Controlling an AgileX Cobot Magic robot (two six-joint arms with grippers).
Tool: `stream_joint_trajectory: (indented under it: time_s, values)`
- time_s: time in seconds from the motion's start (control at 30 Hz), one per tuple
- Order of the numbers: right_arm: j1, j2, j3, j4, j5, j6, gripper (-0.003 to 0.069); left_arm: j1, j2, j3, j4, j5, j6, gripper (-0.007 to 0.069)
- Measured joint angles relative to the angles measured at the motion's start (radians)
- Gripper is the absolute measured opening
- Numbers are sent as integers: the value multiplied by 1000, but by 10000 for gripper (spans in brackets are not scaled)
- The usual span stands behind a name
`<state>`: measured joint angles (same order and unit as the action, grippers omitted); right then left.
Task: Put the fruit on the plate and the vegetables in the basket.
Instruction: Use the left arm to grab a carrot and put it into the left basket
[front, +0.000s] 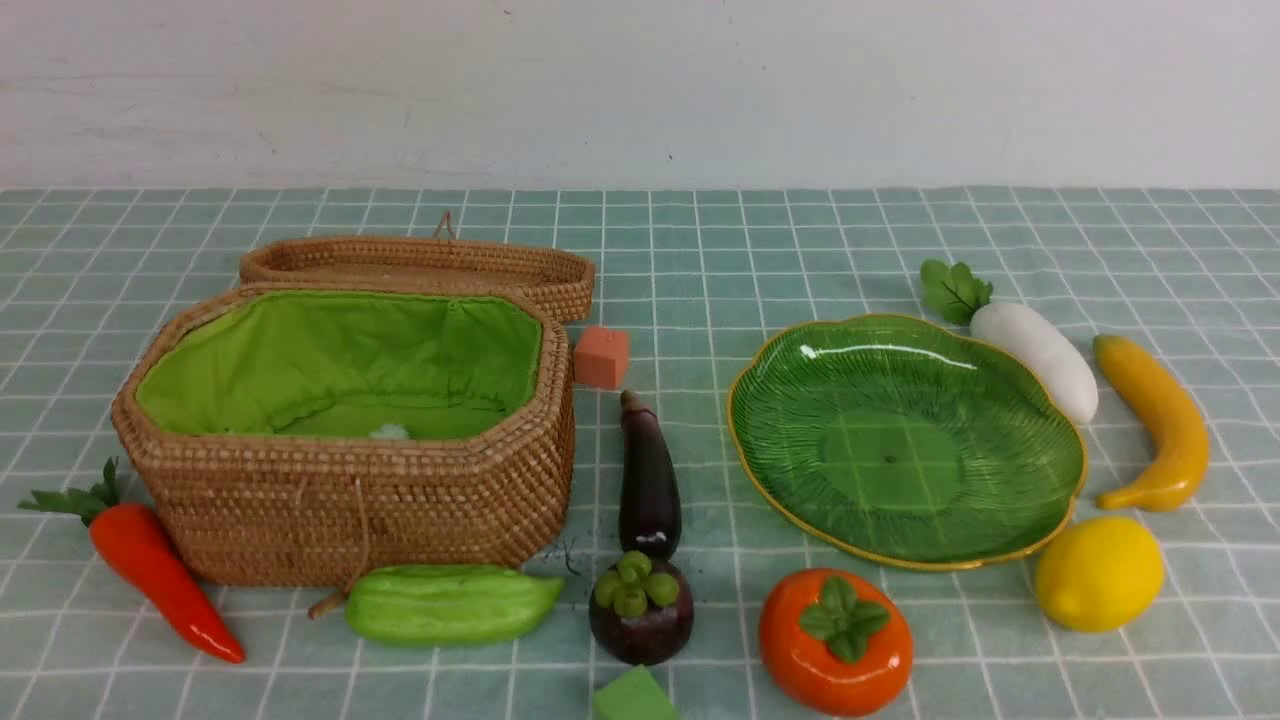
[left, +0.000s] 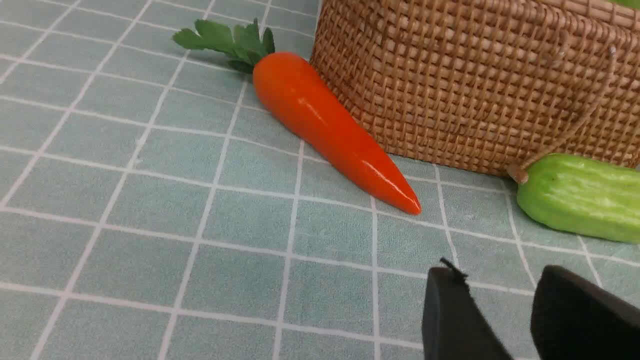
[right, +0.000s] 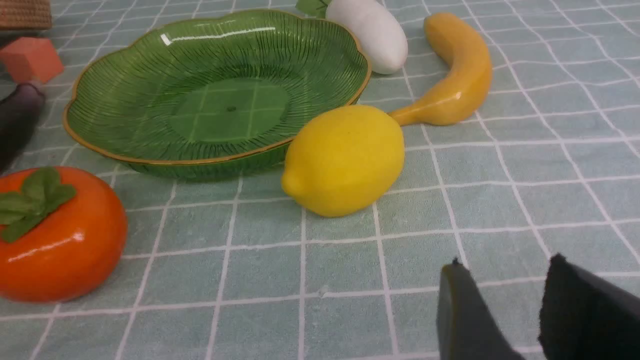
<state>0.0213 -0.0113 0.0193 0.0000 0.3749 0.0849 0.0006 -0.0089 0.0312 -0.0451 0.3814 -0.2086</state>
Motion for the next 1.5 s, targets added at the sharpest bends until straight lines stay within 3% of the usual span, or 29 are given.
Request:
stream_joint_trajectory:
  time_s: [0.73,0.93,1.13,1.33,1.43,1.5]
  values:
    - [0,0,0,0,0,0,242,0,0,0,-10,-29,-4,239]
    - [0,0,0,0,0,0,242,0,0,0,-289,-207,-168,239]
    - [0,0,0,0,0,0,242,0,0,0,-479,-296,-231,236]
    - [0,0,0,-10,0,-4,242,0,0,-29,-518,-212,-219,115]
    - [0,0,0,-33,-5,-4,242,0,18,-129,-501,-106,-160,-13]
    - [0,0,1,-39,-17,-3,242,0,50,-169,-490,-59,-133,-13]
